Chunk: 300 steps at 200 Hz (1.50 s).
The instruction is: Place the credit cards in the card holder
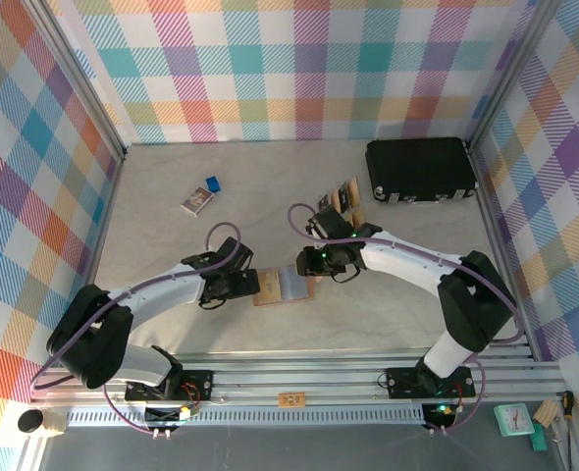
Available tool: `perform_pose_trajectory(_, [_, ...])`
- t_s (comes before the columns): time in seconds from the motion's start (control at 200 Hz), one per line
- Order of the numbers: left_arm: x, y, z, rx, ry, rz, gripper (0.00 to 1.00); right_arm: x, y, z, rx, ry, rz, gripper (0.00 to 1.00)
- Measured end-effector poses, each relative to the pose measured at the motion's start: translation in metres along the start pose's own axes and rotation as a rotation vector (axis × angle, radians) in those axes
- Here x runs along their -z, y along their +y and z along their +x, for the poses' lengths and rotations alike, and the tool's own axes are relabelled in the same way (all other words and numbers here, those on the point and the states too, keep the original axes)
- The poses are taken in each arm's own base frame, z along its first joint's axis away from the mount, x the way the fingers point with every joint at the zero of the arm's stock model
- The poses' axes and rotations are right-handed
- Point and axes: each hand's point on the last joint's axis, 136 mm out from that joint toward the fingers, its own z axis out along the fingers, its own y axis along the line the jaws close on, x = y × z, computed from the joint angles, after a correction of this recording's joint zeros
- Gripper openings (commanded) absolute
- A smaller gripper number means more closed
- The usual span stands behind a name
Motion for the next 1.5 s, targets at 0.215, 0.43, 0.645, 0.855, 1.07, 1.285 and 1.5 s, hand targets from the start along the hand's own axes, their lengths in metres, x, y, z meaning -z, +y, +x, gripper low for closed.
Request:
perform_pose_trajectory(0.215, [-0.003,-0.004,0.001,-0.01,0.001,0.004,1.0,-0.014,-0.001,0.002,-0.042,0.029,-0.002,0.39])
perform_pose_trajectory(0.43, [-0.011,-0.002,0.005,-0.015,0.02,-0.017,1.0,-0.022,-0.001,-0.002,-0.065,0.032,0.0,0.4])
perform_pose_trajectory(0.645, [-0.013,-0.001,0.005,-0.023,0.024,-0.039,1.0,-0.031,-0.002,-0.002,-0.076,0.047,0.001,0.42])
perform_pose_trajectory(0.855, [-0.014,0.0,0.005,-0.029,0.026,-0.051,1.0,-0.039,-0.003,-0.002,-0.079,0.059,0.002,0.43])
perform_pose_trajectory(1.07, [-0.015,0.001,0.005,-0.03,0.025,-0.059,1.0,-0.052,-0.011,0.003,-0.09,0.085,0.029,0.47])
perform_pose_trajectory(1.285, [-0.016,0.001,0.005,-0.036,0.025,-0.067,1.0,-0.058,-0.015,0.004,-0.093,0.088,0.045,0.47])
perform_pose_trajectory(1.5, [-0.016,0.001,0.005,-0.036,0.025,-0.067,1.0,-0.059,-0.014,0.005,-0.093,0.095,0.033,0.47])
